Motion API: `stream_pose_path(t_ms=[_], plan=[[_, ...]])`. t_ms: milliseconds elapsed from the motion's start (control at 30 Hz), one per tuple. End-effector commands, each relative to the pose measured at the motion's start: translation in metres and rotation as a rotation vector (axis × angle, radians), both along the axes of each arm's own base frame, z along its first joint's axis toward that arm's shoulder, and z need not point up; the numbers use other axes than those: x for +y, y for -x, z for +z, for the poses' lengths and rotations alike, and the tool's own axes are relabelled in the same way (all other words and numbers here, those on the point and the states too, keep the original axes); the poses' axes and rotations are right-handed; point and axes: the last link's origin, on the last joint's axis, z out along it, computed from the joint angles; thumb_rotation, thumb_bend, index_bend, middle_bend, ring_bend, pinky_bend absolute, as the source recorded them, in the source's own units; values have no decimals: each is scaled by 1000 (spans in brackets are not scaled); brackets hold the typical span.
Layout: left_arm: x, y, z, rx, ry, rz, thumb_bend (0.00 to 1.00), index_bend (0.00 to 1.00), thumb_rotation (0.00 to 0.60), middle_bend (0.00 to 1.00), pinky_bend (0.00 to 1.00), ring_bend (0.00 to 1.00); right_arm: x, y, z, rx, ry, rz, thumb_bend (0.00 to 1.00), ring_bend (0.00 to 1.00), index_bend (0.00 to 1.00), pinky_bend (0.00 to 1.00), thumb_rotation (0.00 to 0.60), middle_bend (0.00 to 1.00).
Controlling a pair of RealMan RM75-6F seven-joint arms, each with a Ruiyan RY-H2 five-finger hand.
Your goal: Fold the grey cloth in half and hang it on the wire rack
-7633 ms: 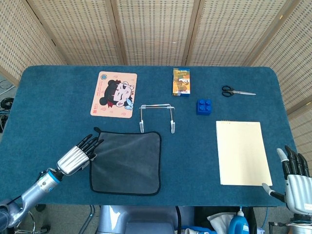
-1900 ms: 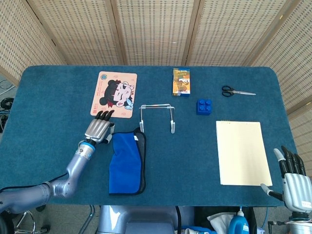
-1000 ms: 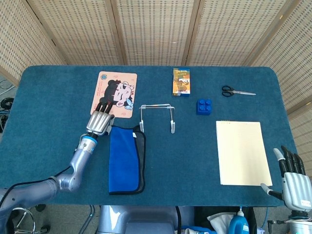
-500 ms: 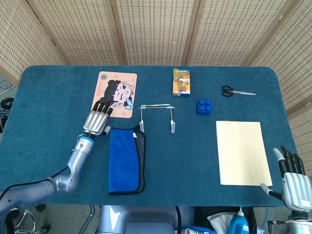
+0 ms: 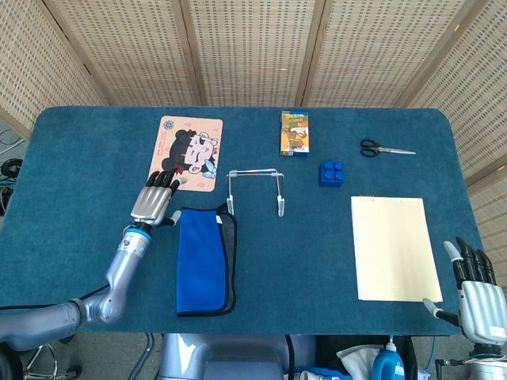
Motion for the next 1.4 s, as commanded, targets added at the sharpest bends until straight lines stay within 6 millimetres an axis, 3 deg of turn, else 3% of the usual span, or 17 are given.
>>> stream_pose_path(t_ms=[33, 200, 367, 1400], plan=[[2, -5, -12, 11, -17, 31, 370, 141, 600, 0, 0, 0, -1, 1, 0, 0, -2, -5, 0, 0, 0, 0, 600, 0], [4, -5, -24, 30, -27, 72, 370, 169, 600, 0, 0, 0, -3, 3, -2, 2, -7, -15, 0, 0, 0, 0, 600, 0], [5, -5, -29, 45, -16, 106, 370, 320, 600, 0, 0, 0, -4, 4, -2, 3, -9, -17, 0, 0, 0, 0, 600, 0], [3, -4, -55, 63, 17, 159, 370, 364, 600, 0, 0, 0, -5, 4, -5, 8, -19, -21, 0, 0, 0, 0, 600, 0]])
